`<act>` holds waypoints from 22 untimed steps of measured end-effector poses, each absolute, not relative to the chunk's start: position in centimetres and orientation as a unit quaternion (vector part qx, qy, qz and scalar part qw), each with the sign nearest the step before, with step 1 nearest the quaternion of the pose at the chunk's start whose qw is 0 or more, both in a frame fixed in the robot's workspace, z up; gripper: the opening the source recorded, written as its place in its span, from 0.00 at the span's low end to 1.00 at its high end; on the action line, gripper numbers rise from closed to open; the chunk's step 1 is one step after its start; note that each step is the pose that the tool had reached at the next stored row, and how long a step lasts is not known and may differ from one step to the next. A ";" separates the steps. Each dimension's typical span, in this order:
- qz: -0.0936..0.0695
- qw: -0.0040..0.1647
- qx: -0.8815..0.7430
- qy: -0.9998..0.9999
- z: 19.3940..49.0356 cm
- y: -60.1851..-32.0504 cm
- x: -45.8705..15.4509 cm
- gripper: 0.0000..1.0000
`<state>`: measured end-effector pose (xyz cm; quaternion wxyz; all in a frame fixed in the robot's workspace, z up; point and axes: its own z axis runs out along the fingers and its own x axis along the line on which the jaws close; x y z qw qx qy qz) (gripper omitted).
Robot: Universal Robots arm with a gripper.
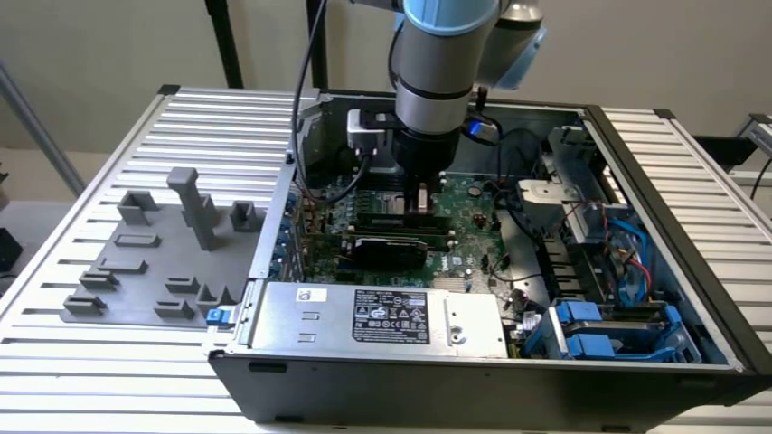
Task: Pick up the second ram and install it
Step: 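Insert the second ram into the second slot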
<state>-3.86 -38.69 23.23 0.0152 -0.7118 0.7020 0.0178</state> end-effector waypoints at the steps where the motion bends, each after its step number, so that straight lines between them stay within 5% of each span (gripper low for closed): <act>1: 0.018 0.015 -0.712 0.702 23.2 -38.7 -3.9 0.14; 22: 0.016 0.013 -0.712 0.702 22.6 -38.6 -3.9 0.14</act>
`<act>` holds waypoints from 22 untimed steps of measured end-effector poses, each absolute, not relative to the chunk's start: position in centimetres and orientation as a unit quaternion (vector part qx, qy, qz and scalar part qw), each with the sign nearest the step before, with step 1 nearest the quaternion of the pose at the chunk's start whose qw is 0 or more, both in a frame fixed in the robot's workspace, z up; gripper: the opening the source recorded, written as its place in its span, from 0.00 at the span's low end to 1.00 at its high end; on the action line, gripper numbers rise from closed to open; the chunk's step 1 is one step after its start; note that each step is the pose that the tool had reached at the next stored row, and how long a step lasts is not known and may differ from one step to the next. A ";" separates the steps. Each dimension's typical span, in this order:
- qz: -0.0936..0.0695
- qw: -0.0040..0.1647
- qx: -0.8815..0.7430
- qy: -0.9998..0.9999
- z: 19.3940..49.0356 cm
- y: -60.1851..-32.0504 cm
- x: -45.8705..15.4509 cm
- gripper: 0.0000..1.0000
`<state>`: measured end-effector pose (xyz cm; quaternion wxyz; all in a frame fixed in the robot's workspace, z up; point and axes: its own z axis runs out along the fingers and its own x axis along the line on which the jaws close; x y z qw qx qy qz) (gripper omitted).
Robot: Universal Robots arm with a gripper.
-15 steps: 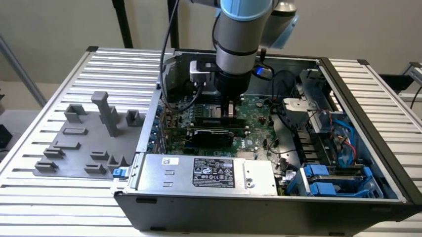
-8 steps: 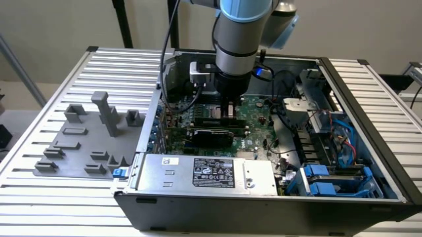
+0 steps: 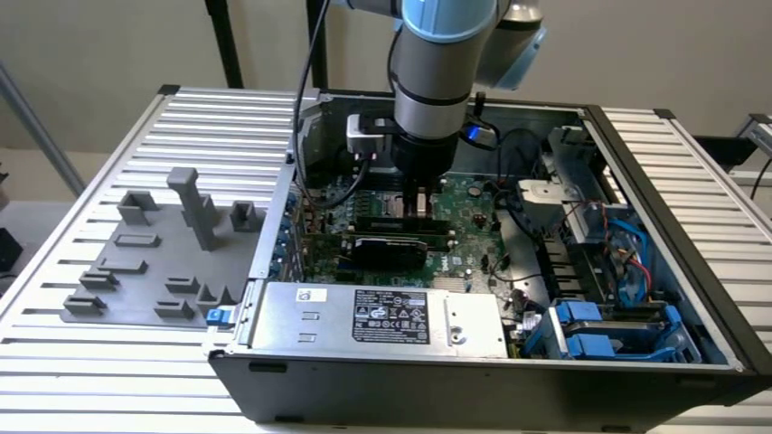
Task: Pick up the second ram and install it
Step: 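Insert the second ram into the second slot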
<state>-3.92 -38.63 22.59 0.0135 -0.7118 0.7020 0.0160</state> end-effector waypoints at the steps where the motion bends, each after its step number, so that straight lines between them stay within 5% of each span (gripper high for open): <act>1: 0.016 0.013 -0.712 0.702 22.6 -38.6 -3.9 0.14; 22: 0.014 0.011 -0.712 0.702 22.4 -38.4 -4.0 0.14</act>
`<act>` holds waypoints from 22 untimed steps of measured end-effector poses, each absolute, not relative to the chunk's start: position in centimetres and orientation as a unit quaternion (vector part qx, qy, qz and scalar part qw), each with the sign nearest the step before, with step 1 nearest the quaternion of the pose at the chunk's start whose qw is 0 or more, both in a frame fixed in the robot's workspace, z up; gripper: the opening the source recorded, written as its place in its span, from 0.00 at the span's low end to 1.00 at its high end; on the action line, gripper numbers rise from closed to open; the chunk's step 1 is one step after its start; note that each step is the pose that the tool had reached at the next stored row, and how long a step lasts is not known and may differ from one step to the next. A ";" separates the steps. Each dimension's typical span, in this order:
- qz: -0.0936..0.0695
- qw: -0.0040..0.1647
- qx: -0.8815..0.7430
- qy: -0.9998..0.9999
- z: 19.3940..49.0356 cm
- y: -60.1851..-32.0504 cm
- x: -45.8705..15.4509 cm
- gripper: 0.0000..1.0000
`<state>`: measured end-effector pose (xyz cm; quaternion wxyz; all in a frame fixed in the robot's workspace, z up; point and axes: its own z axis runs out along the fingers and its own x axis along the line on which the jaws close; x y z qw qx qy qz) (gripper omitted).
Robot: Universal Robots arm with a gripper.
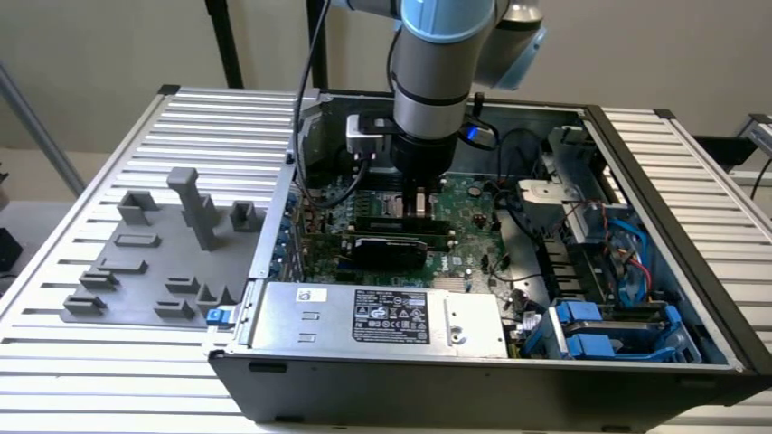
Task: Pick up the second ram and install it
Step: 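Insert the second ram into the second slot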
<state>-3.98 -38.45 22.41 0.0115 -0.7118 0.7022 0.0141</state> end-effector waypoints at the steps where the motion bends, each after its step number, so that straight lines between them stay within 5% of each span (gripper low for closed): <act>1: 0.014 0.011 -0.712 0.702 22.4 -38.4 -4.0 0.14; 22: 0.011 0.008 -0.712 0.702 22.0 -38.3 -4.0 0.14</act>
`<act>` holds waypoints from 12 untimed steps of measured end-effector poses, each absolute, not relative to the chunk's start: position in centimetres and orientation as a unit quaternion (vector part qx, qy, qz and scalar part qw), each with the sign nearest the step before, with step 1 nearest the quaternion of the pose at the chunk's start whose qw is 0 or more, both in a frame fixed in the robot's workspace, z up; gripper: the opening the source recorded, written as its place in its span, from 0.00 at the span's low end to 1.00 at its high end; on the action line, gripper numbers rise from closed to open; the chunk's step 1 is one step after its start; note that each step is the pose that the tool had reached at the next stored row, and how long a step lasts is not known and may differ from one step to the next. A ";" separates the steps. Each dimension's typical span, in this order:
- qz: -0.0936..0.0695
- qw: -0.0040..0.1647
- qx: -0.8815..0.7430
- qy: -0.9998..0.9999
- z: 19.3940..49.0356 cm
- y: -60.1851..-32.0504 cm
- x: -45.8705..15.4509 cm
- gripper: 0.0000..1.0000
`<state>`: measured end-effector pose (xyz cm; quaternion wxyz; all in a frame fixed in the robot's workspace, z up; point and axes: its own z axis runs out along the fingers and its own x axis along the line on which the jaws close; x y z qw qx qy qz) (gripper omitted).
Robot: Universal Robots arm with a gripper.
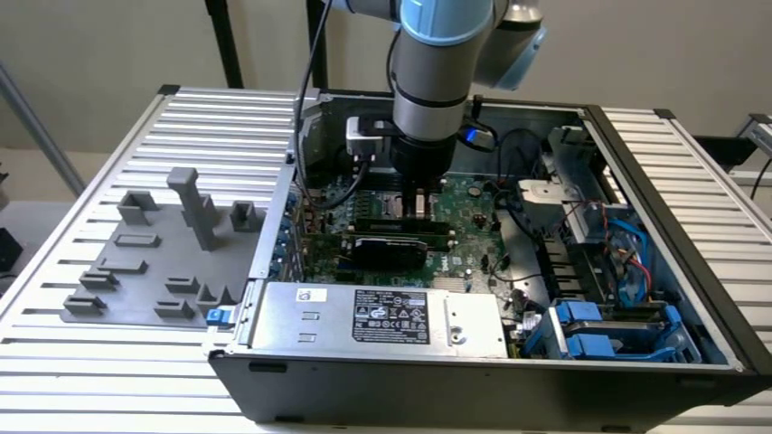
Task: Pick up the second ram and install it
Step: 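Insert the second ram into the second slot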
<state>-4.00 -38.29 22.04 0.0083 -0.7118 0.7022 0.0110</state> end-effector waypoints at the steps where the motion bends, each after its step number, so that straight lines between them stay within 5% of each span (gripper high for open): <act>1: 0.011 0.008 -0.712 0.702 22.0 -38.3 -4.0 0.14; 4: 0.011 0.008 -0.712 0.702 22.0 -38.3 -4.0 0.22; 12: 0.011 0.008 -0.712 0.702 22.8 -38.3 -4.0 0.22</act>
